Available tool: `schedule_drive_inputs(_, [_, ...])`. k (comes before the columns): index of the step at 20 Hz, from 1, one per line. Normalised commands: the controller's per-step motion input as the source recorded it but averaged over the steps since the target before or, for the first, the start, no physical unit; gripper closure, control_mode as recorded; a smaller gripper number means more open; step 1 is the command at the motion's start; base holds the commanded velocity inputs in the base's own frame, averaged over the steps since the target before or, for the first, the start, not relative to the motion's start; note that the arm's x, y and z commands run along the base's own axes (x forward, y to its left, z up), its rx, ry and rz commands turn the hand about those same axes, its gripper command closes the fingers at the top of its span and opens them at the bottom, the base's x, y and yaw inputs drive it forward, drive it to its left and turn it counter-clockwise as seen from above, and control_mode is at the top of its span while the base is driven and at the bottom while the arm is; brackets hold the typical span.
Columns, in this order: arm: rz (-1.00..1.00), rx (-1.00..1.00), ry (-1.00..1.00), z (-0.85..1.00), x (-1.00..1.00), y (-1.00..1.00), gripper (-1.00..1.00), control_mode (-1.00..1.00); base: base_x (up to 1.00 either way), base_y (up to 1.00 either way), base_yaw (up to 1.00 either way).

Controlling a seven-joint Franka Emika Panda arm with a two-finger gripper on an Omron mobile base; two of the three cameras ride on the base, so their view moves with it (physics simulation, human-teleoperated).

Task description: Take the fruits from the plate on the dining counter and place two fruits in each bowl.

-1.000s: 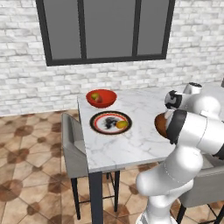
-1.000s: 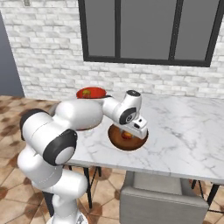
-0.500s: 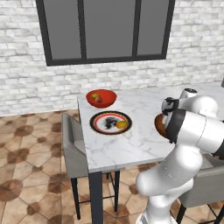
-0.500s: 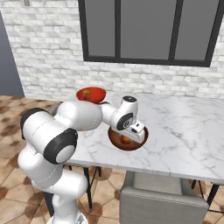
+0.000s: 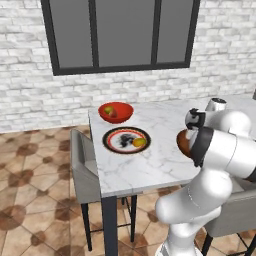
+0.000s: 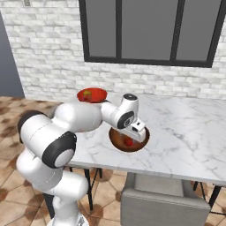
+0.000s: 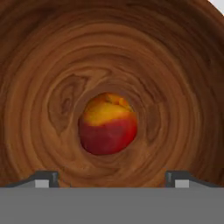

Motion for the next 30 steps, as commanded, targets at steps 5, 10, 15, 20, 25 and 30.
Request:
schedule_drive_inputs(5, [0.0, 0.0, 0.0, 0.73, -0.01, 0.2, -1.0, -1.0, 0.0, 0.0, 0.0])
schedule_drive_inputs(10, [0.0, -0.07, -0.07, 0.52, -0.07, 0.96, -1.0, -1.0, 0.0, 0.0, 0.0])
schedule_drive_inputs(15, [0.01, -0.02, -0.04, 0.41, -0.02, 0.83, -1.0, -1.0, 0.0, 0.0, 0.0])
schedule_drive_inputs(20, [0.25, 0.09, -0.01, 0.3, 0.33, 0.47, -1.0, -1.0, 0.0, 0.0, 0.0])
schedule_drive_inputs(25, [0.39, 0.03, 0.0, -0.06, 0.43, 0.54, -1.0, -1.0, 0.0, 0.0, 0.0])
schedule_drive_inputs(30, [0.47, -0.01, -0.05, -0.28, 0.4, 0.63, -1.0, -1.0, 0.0, 0.0, 0.0])
